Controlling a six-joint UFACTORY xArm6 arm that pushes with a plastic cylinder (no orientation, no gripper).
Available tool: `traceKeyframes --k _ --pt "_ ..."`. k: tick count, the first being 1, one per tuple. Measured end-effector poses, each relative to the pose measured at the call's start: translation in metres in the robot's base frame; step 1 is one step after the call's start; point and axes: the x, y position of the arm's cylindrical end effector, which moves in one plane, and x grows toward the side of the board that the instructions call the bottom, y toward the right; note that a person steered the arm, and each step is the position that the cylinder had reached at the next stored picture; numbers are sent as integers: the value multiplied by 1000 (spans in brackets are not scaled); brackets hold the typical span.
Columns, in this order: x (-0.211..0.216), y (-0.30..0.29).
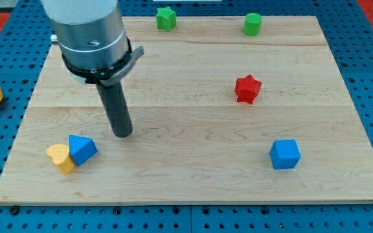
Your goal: Separate the yellow heart from blue triangle
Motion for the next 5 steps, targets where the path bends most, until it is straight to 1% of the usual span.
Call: traceKeyframes --k 2,5 --pt "0 25" --pt "-1 28"
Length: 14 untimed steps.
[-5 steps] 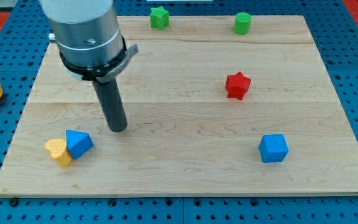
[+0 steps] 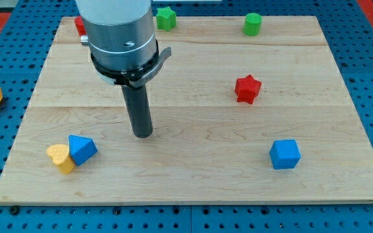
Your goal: Separate the yellow heart from blue triangle
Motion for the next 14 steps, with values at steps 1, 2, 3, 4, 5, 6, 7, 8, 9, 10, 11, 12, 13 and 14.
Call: traceKeyframes --k 1,2,3,4,5,6,7,8,9,10,11,12,13,14 --pt "0 1" --pt "0 3" --pt "0 4" --pt "14 4" --pt "58 -2" --pt "72 -20" --pt "84 -34" --pt "105 -56" --pt "107 -165" --pt "71 -179" --pt "43 -106" --pt "51 -34" --pt "59 13" --pt "83 -20"
